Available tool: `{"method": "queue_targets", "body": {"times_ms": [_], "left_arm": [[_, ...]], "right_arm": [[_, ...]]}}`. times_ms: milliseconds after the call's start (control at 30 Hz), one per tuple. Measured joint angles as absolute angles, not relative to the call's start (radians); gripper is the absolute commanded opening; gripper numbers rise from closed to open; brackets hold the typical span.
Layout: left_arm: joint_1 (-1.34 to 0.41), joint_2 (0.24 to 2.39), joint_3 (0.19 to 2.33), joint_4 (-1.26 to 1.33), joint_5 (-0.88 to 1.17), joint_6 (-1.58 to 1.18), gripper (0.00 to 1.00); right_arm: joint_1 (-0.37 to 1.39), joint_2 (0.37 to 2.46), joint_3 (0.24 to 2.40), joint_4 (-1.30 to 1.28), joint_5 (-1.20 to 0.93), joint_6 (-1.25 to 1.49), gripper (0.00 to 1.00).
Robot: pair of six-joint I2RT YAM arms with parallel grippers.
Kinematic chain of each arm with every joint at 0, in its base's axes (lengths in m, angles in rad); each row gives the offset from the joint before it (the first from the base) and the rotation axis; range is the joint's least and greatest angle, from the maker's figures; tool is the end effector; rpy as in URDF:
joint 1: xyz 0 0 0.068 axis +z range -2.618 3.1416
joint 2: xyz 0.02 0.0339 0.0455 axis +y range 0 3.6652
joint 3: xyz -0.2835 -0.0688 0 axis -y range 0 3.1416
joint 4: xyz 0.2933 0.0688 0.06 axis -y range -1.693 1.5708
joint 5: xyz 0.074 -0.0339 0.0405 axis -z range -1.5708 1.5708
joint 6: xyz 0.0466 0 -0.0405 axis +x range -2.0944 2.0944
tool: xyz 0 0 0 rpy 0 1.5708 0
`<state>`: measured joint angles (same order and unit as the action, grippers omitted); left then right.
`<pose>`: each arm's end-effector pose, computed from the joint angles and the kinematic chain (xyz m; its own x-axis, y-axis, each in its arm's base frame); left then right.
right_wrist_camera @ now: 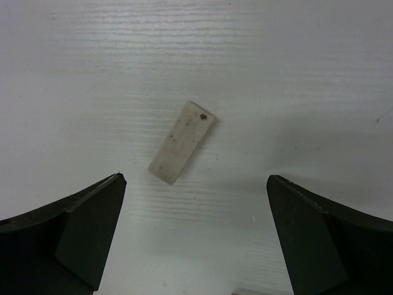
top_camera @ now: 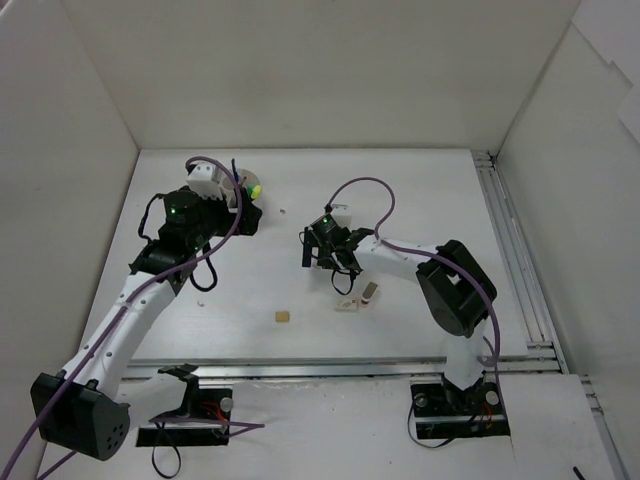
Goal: Sort the stationery into containers
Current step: Pick up the stationery from the center of the board.
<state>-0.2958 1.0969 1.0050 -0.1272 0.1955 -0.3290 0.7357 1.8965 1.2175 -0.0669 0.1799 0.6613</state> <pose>0.2892 -0.0976 0.3726 -0.3478 -0.2254 -0.9101 0.3751 0.8562 -0.3553 0.3501 0.3057 0.1633 -0.7427 0.1427 -0.6542 -0.1352 0.9249 0.3552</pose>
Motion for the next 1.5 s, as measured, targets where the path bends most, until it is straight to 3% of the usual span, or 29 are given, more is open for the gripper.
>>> {"method": "queue_targets", "body": {"times_ms": [200,300,333,367,433,700,900,1133,1500], "left_arm": [[-0.302,1.081,1.000,-0.150,0.119,-0.347,1.00],[-0.303,1.071,1.008,-0.175,0.074,-0.353,1.00],[-0.303,1.071,1.012,-0.184,0.065,-0.355,1.00],[-0.303,1.072,1.014,-0.192,0.053,-0.356,1.00],[-0.303,1.072,1.014,-0.205,0.039,-0.358,1.00],[-0.304,1.072,1.014,-0.253,-0.027,-0.360,1.00],[-0.304,1.074,1.014,-0.252,0.051,-0.347,1.00],[-0.305,1.131,0.993,-0.212,0.307,-0.353,1.00],[-0.401,1.172,0.895,-0.070,0.689,-0.373,1.00]], "right_arm": [[0.736,1.956,1.250,-0.049,0.217,0.716,0.85],[0.736,1.973,1.266,-0.043,0.240,0.732,0.73],[0.736,1.981,1.275,-0.041,0.247,0.733,0.66],[0.736,1.991,1.285,-0.040,0.252,0.735,0.51],[0.736,2.005,1.298,-0.034,0.260,0.735,0.36],[0.753,2.006,1.296,-0.035,0.284,0.707,0.00],[0.796,1.911,1.192,0.010,0.248,0.490,0.00],[0.819,1.534,0.834,0.340,-0.067,0.220,0.00],[0.825,1.297,0.726,0.548,-0.274,0.030,0.00]]}}
